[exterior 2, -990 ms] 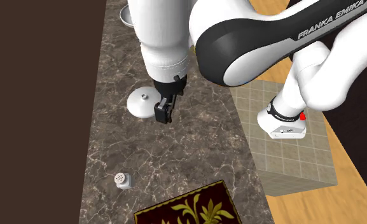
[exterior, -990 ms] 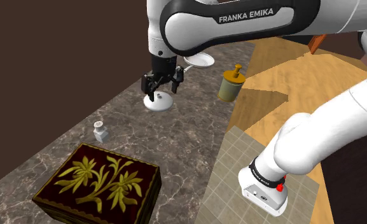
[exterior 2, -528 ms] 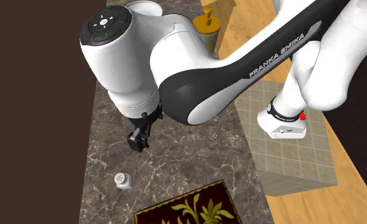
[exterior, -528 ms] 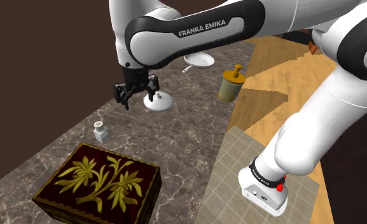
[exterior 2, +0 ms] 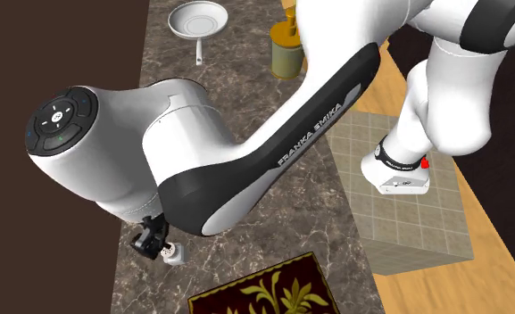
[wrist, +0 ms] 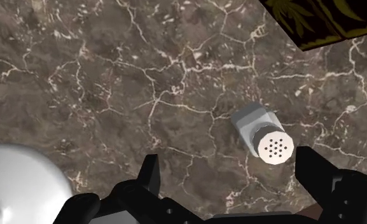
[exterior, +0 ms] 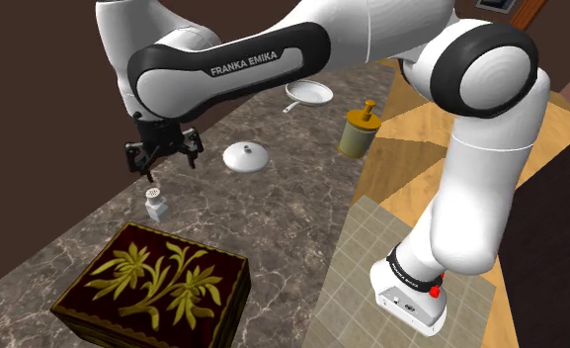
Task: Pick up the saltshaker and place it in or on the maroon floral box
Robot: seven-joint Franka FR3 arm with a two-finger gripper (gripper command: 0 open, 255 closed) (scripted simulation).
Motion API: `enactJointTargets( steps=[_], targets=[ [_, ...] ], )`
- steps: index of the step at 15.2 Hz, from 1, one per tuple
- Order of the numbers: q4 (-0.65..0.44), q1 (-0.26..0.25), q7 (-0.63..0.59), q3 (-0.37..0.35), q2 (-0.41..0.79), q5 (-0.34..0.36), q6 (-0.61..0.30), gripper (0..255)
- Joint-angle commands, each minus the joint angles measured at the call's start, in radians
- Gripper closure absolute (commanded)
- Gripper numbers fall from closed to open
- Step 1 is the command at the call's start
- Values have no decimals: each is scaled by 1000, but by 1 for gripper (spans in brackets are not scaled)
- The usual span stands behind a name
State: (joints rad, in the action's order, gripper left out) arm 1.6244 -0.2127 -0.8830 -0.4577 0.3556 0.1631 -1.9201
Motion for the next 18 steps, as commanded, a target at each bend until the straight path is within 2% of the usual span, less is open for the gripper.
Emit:
enactJointTargets(
  steps=[1,4,11,18],
  targets=[
    [-94,-38,-35,5,88,35,12,0],
    [-229,-89,-62,17,195,70,43,0],
    [-163,-87,-71,26,219,83,-44,0],
    [-163,-87,-71,26,219,83,-44,0]
  ],
)
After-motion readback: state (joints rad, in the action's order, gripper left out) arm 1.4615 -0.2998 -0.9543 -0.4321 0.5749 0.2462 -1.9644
